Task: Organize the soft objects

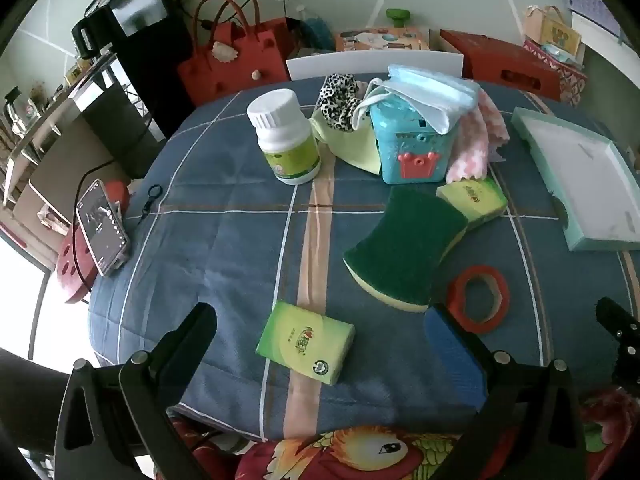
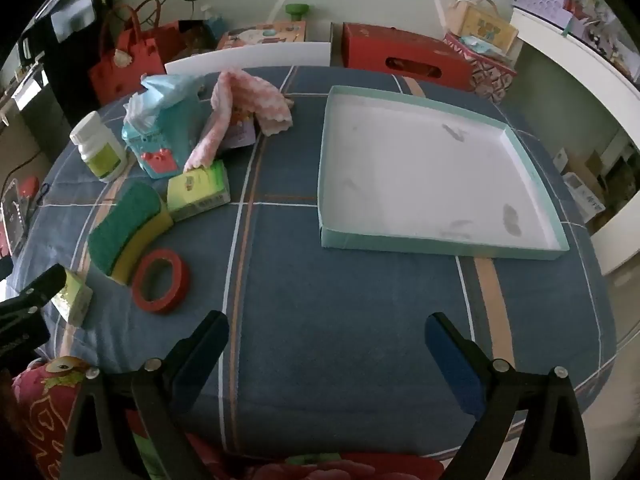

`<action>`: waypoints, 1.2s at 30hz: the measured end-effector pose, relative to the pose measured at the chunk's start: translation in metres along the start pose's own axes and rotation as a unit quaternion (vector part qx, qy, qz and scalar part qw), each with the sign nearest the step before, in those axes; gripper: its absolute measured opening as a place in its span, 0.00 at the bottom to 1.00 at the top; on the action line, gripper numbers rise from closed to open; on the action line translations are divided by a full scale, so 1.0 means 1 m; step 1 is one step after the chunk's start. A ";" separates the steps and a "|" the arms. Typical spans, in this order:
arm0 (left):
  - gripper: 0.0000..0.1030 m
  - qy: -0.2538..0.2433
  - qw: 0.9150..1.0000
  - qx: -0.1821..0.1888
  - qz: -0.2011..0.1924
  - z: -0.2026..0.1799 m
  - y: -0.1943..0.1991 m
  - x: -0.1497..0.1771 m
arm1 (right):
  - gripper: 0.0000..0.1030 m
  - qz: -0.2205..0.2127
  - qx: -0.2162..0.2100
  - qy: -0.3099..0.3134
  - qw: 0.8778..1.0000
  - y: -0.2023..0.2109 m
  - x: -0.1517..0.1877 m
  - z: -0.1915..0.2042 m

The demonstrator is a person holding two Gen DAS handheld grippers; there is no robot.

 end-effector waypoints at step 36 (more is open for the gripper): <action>1.00 -0.010 1.000 -0.005 0.012 -0.004 -0.005 0.001 | 0.97 0.002 0.008 0.005 1.000 -0.002 0.001 0.001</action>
Point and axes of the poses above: each gripper's, at about its wrist camera, not at the fingertips, and y roughly against the way its jaws point, z to its left, x to its underside, the point moved 10 cm from there along -y, roughly the way its jaws point, and after that the axes turned 10 degrees about -x, right-handed, at the moved point
